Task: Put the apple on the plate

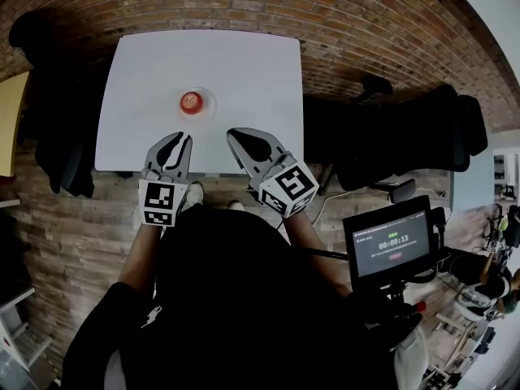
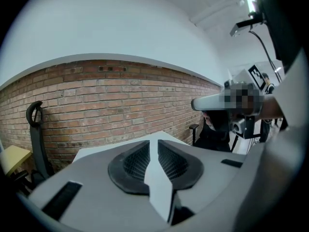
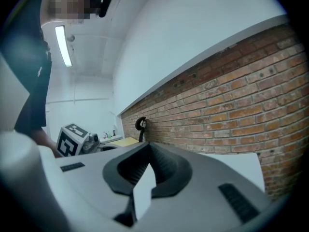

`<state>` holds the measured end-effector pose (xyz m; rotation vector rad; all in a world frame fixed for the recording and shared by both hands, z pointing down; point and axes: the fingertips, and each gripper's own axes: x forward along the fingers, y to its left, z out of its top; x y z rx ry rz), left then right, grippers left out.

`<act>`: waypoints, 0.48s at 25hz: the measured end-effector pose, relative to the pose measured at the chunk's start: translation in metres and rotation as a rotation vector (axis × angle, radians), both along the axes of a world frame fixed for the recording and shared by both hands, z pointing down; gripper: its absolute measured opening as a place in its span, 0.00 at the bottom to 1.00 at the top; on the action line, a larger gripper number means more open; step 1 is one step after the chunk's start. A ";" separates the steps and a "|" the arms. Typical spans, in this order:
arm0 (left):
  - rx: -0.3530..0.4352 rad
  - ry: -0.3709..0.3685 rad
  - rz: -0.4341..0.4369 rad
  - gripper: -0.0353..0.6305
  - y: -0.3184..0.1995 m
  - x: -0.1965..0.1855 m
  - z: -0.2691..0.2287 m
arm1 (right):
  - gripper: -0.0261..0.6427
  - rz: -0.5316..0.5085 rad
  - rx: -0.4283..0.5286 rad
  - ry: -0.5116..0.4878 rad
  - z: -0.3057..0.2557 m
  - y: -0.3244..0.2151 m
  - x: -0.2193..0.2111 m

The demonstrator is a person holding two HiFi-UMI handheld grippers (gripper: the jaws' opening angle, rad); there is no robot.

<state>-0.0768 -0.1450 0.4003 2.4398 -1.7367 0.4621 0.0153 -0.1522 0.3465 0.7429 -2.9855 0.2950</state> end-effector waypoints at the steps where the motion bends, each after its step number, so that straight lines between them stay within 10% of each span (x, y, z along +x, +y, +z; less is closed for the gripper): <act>1: 0.002 0.002 -0.001 0.13 -0.001 -0.001 -0.001 | 0.04 0.001 0.001 0.000 0.000 0.000 0.000; 12: -0.001 0.026 0.032 0.06 -0.002 0.002 -0.006 | 0.04 0.023 -0.009 0.002 0.000 -0.002 0.003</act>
